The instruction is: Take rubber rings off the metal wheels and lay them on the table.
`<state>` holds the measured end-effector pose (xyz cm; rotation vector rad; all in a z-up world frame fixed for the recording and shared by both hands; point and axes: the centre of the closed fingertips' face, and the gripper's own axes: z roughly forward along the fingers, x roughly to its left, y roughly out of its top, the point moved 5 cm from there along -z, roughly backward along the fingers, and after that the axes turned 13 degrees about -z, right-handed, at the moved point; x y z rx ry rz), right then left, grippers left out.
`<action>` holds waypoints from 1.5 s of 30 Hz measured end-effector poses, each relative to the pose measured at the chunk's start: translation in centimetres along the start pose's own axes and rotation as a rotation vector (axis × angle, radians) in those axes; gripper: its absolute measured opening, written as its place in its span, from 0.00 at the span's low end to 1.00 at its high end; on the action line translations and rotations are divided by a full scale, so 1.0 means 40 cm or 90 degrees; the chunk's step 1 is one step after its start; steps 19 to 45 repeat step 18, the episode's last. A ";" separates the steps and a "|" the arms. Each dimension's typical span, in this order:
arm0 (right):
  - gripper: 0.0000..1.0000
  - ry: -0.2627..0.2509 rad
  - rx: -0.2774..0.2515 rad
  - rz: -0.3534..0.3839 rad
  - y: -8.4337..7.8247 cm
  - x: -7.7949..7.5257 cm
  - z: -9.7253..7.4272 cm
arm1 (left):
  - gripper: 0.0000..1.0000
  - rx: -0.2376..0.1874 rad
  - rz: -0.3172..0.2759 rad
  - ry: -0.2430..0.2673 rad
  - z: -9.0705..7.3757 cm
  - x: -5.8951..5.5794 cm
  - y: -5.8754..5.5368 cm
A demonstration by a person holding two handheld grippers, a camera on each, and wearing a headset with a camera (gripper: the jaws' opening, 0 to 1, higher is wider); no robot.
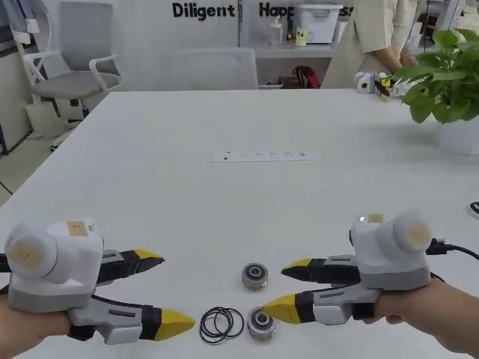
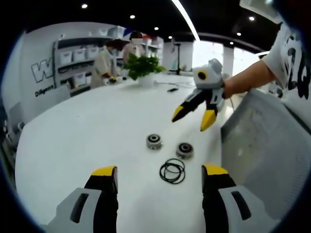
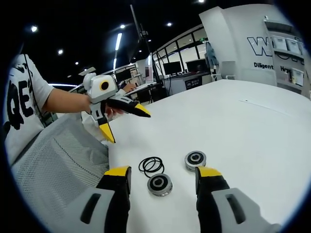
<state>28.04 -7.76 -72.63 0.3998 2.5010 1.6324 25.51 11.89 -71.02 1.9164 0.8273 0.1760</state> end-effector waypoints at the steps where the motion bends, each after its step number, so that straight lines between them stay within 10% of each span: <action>1: 0.50 -0.003 0.000 -0.002 -0.003 -0.002 -0.005 | 0.71 0.001 0.001 0.000 0.001 0.001 -0.002; 45: 0.59 -0.018 0.038 -0.048 -0.051 -0.010 -0.057 | 0.73 0.005 0.007 0.002 0.002 -0.001 -0.006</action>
